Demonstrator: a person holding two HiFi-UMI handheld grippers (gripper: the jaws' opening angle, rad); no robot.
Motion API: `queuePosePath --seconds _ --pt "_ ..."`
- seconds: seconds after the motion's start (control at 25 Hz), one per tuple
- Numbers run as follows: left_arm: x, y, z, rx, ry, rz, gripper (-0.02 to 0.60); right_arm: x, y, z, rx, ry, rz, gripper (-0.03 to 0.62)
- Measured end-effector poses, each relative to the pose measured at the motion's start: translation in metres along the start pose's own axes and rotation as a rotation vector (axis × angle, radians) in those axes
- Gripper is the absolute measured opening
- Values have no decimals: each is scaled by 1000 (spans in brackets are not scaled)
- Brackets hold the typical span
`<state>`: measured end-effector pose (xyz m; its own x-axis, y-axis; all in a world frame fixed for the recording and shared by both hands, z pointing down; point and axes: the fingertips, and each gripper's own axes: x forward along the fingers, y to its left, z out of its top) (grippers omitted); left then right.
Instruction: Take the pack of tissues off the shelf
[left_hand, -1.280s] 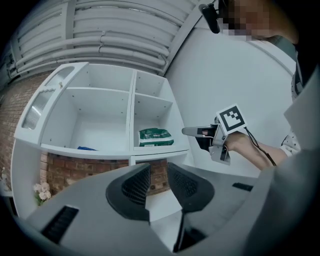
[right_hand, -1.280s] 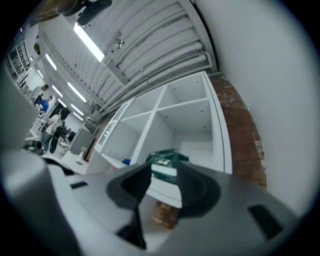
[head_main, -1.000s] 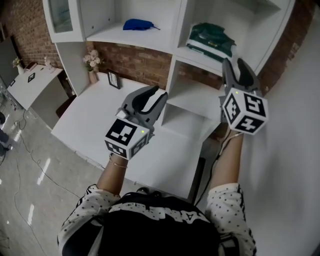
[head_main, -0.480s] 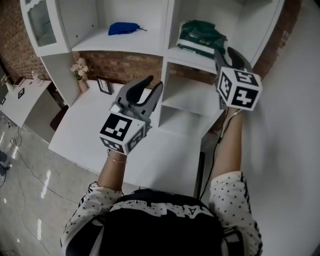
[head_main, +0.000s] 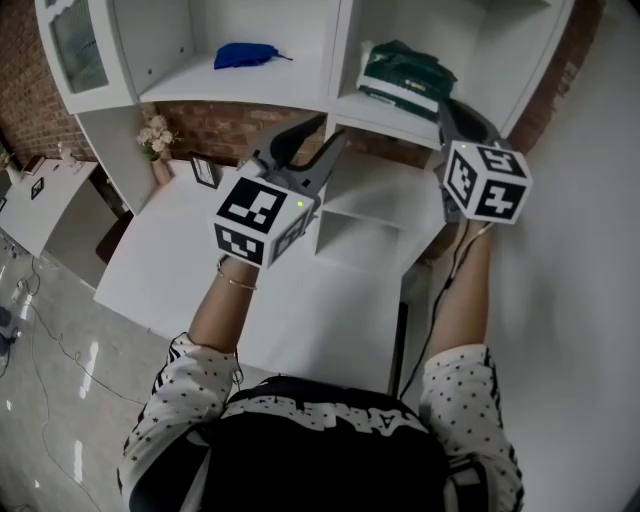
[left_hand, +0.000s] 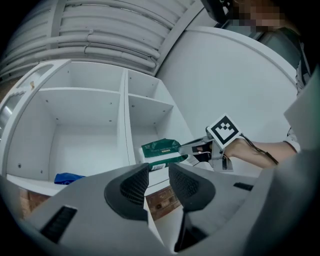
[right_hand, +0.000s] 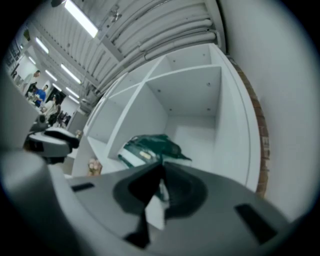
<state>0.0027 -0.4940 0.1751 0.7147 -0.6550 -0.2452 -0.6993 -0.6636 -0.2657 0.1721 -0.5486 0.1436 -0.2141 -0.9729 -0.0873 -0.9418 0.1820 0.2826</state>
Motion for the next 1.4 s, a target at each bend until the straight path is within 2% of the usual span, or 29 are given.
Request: queuePosePath --seconds 0.16,0.44,0.64,0.8,1.12,1.4 --pt "22 3 8 6 20 -2 169 -12 -4 0 4 -13 25 41" --pt "63 8 7 -51 62 -30 218 -30 -9 -1 7 -41 76 40" --pt "86 6 3 -60 91 -54 227 -40 -8 1 17 -61 117 40" --pt "97 6 -2 -88 106 -78 227 -43 -6 2 27 -64 148 40" --pt "110 -4 2 -107 84 -127 227 -47 -4 1 26 -64 179 38" --pt "107 -22 6 -88 83 -106 147 -66 -11 -4 33 -74 149 38"
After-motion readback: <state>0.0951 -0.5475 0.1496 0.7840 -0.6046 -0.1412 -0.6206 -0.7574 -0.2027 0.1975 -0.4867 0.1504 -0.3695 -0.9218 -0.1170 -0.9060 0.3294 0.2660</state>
